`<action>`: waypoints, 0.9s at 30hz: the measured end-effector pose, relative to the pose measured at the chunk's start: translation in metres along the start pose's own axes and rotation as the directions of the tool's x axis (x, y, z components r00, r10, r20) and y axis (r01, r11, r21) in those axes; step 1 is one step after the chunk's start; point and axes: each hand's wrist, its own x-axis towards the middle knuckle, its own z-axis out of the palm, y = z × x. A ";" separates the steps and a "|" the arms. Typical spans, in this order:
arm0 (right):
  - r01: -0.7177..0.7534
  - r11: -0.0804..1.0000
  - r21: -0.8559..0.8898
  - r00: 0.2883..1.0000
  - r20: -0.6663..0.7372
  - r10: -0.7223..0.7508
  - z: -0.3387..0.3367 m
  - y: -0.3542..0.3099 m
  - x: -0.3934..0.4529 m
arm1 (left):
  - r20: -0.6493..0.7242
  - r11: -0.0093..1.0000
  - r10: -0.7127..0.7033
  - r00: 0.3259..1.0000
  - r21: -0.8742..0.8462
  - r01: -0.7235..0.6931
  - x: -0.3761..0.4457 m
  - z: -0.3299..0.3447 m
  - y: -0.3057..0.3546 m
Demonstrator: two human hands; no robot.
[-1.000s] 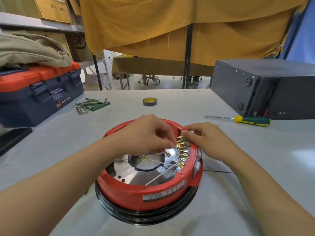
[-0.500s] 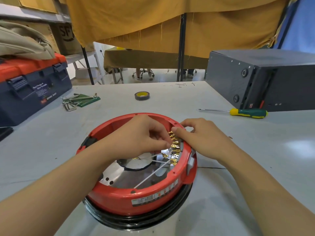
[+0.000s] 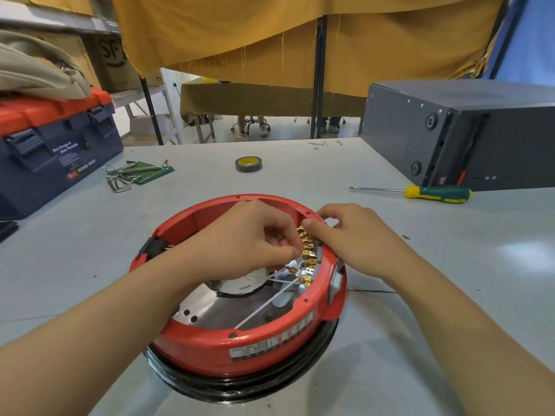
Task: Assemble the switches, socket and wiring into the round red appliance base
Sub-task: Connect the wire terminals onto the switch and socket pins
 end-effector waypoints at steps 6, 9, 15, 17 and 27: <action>-0.002 1.000 -0.005 1.000 0.003 0.002 0.000 -0.001 0.000 | 0.017 1.000 -0.006 1.000 -0.015 0.007 0.000 0.000 -0.001; -0.002 1.000 -0.008 1.000 0.004 0.002 0.000 -0.001 -0.001 | 0.013 1.000 -0.006 1.000 -0.008 0.006 0.000 0.000 0.000; -0.004 1.000 0.007 1.000 0.002 0.004 0.000 -0.002 -0.001 | -0.013 1.000 -0.004 1.000 0.004 0.004 0.000 0.004 0.001; -0.004 1.000 0.008 1.000 0.004 0.004 0.000 -0.002 -0.001 | -0.012 1.000 -0.006 1.000 0.008 0.006 0.000 0.005 0.002; 0.000 1.000 -0.006 1.000 -0.004 0.000 0.001 0.000 0.000 | 0.086 0.968 -0.123 0.989 -0.208 0.139 -0.002 -0.001 0.006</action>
